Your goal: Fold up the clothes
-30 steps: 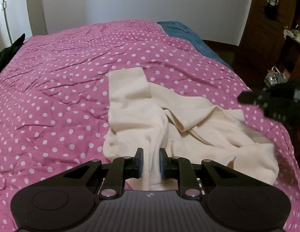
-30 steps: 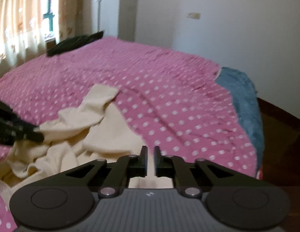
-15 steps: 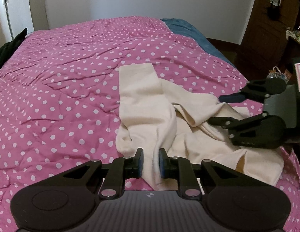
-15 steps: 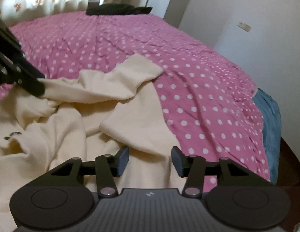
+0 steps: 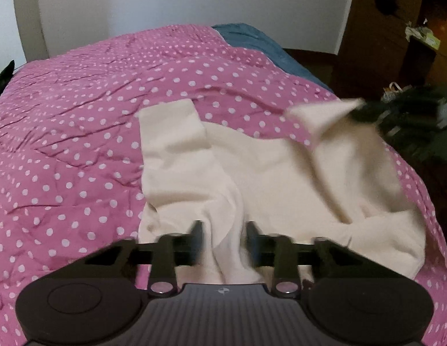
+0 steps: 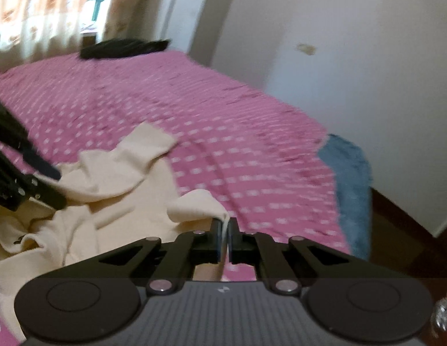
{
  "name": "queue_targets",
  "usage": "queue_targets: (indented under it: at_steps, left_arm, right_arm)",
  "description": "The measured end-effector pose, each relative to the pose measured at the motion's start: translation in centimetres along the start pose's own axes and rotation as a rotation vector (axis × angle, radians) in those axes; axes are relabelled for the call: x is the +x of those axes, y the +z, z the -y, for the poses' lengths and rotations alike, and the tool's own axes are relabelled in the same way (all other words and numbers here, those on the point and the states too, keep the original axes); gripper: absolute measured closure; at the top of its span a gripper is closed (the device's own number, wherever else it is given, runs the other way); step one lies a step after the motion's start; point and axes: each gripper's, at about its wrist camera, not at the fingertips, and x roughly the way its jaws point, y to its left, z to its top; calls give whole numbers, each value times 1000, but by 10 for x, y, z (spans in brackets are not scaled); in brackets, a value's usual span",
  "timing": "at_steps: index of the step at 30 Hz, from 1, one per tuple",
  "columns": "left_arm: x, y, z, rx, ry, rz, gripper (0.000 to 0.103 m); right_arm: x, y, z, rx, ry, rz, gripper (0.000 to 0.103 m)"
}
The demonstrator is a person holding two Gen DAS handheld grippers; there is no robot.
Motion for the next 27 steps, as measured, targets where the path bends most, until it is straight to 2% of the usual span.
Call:
queue_targets:
  at_steps: [1,2,5,9,14,17,22,25,27]
  left_arm:
    - [0,-1,-1,-3,-5,-2,87]
    - [-2,-3,-2,-6,-6,1,93]
    - [-12,-8,-10,-25,-3,22,95]
    - [-36,-15,-25,-66,6,65,96]
    - [-73,-32,-45,-134,-19,93,96]
    - [-87,-43,-59,-172,-20,85,96]
    - [-81,-65,-74,-190,20,8,96]
    - [-84,-76,-77,-165,37,-5,93]
    - [-91,-78,-75,-131,38,12,90]
  right_arm:
    - [-9,-2,7,13,-23,7,100]
    - [-19,-5,13,24,-45,13,100]
    - [-47,-16,28,53,-104,32,100]
    - [-81,-34,42,119,-165,54,100]
    - [-109,-60,50,200,-227,59,100]
    - [-114,-75,56,262,-254,29,100]
    - [-91,-107,60,300,-277,-95,96]
    - [-86,-123,60,325,-273,-152,95]
    - [-92,-124,57,321,-263,-148,93]
